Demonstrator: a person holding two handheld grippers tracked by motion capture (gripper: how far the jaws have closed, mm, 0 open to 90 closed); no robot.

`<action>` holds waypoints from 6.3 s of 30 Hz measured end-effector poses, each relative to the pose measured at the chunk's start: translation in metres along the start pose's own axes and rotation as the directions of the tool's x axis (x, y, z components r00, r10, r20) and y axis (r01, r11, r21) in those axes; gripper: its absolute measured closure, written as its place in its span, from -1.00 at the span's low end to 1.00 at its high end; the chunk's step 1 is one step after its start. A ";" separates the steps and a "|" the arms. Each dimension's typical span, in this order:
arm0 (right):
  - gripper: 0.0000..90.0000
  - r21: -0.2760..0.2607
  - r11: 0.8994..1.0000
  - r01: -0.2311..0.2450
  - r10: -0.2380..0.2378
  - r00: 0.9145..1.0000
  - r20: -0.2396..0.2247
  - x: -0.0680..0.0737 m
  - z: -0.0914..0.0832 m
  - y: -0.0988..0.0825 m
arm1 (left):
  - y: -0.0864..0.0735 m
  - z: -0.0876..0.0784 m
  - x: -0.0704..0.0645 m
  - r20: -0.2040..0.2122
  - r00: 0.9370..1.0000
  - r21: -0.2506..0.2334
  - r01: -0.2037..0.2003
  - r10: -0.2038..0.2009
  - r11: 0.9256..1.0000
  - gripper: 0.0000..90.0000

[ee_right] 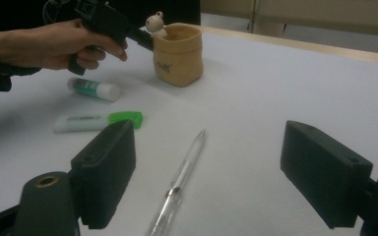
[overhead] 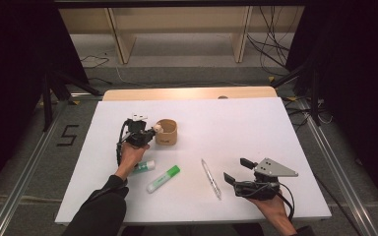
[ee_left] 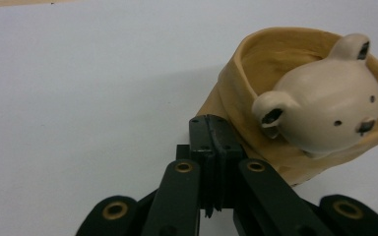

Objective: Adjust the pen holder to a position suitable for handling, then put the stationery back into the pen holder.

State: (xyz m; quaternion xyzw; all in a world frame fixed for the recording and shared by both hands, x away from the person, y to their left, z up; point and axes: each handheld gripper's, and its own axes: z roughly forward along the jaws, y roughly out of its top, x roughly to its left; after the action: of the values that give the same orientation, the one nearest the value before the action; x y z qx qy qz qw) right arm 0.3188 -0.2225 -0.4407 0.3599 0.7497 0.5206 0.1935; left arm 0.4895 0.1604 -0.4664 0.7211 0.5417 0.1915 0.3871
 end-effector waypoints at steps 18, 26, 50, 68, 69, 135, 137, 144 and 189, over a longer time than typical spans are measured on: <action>-0.50 0.005 1.000 0.003 -0.003 1.000 0.000 0.001 0.001 0.000 | -0.003 0.012 -0.019 0.024 0.999 0.059 -0.027 0.026 0.998 0.98; -0.50 0.008 1.000 0.004 -0.004 1.000 -0.001 0.000 0.001 0.000 | -0.001 0.017 -0.035 0.050 0.998 0.067 -0.045 0.042 0.997 0.98; -0.50 0.008 1.000 0.006 -0.006 1.000 -0.002 0.001 0.001 0.000 | 0.003 0.026 -0.068 0.098 0.992 0.068 -0.088 0.082 0.994 0.98; -0.50 0.009 1.000 0.005 -0.005 1.000 -0.002 0.001 0.000 0.000 | 0.014 -0.005 -0.053 0.129 0.987 0.048 -0.103 0.096 0.994 0.61; -0.50 0.008 1.000 0.007 -0.007 1.000 -0.002 0.001 0.001 0.000 | 0.015 -0.009 -0.051 0.136 0.985 0.051 -0.112 0.104 0.992 0.48; -0.50 0.008 1.000 0.008 -0.008 1.000 -0.011 0.001 0.002 0.000 | -0.021 -0.074 0.006 0.201 0.897 0.326 -0.441 0.395 0.836 -0.57; -0.50 0.009 1.000 0.009 -0.009 1.000 -0.010 0.001 0.002 0.000 | -0.022 -0.073 0.007 0.201 0.893 0.335 -0.450 0.404 0.828 -0.57; -0.50 0.011 1.000 0.008 -0.008 1.000 -0.012 0.001 0.002 0.000 | -0.026 -0.067 0.006 0.196 0.884 0.365 -0.467 0.424 0.805 -0.57; -0.50 0.026 0.999 0.029 -0.029 1.000 -0.011 0.004 0.003 -0.001 | -0.038 -0.056 0.008 0.326 0.805 0.478 -0.593 0.496 0.648 0.24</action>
State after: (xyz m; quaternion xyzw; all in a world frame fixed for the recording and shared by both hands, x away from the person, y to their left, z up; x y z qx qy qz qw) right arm 0.3171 -0.2180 -0.4427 0.3484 0.7626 0.5100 0.1924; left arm 0.4287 0.1920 -0.4616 0.9439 0.2962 0.0718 0.1268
